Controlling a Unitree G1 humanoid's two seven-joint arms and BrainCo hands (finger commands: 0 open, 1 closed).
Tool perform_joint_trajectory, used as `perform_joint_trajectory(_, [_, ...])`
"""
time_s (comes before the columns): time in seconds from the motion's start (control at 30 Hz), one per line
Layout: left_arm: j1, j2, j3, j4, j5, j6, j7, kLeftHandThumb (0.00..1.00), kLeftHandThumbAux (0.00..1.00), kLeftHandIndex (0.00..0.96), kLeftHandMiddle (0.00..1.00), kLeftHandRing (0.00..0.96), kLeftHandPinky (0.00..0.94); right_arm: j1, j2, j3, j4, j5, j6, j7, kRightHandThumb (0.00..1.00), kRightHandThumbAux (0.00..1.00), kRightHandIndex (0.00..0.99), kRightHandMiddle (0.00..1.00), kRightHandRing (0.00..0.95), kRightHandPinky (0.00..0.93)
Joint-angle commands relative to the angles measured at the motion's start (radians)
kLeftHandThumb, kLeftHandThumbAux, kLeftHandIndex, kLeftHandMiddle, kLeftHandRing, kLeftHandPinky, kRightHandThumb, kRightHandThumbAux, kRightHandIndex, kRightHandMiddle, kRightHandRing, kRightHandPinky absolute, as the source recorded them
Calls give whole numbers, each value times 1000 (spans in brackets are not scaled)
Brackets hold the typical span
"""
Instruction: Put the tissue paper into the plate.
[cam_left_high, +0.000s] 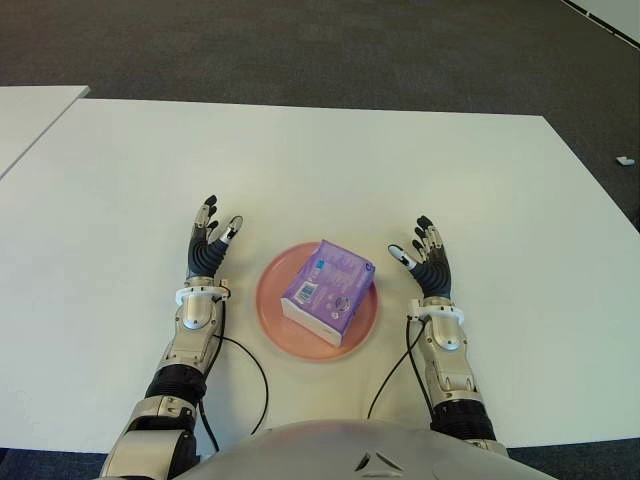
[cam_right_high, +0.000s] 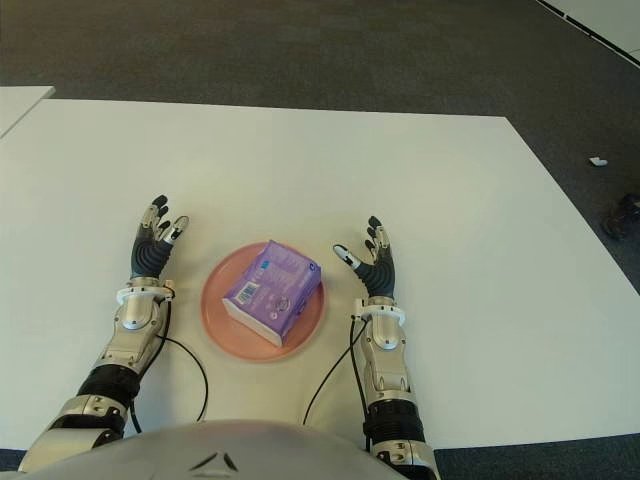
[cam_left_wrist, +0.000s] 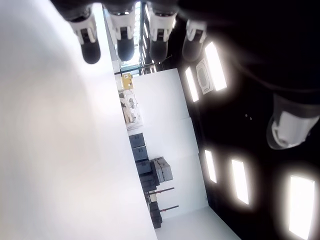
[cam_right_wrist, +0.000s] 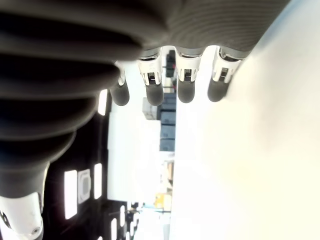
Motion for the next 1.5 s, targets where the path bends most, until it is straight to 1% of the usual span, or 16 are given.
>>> perform_joint_trajectory(0.03, [70,-12,-9,39,19,14,0,19,440,0,0,0,0,12,2,-1,18,20,85,17,0,702,0,0,0,0])
perform_joint_trajectory(0.17, [72,-11,-9,36,19,15,0,18,437,0,0,0,0,9,1,0,20,25,109,27,0,695,0,0,0,0])
perform_joint_trajectory(0.5, [83,-16,-10,12,13,14,-8,19,418,0,0,0,0,10,-5,12,24,24,126,48,0,664,0,0,0,0])
perform_joint_trajectory(0.77, [91,-16,-13,-4,17,26,-8,17,410,0,0,0,0,10,-8,15,31,26,134,64,0,666,0,0,0,0])
perform_joint_trajectory(1.07, [101,-13,-16,-25,17,45,-15,12,443,0,0,0,0,12,-8,17,42,21,127,67,0,673,0,0,0,0])
perform_joint_trajectory(1.5, [102,-8,-16,-30,18,47,-16,11,442,0,0,0,0,8,-8,22,59,19,117,68,0,683,0,0,0,0])
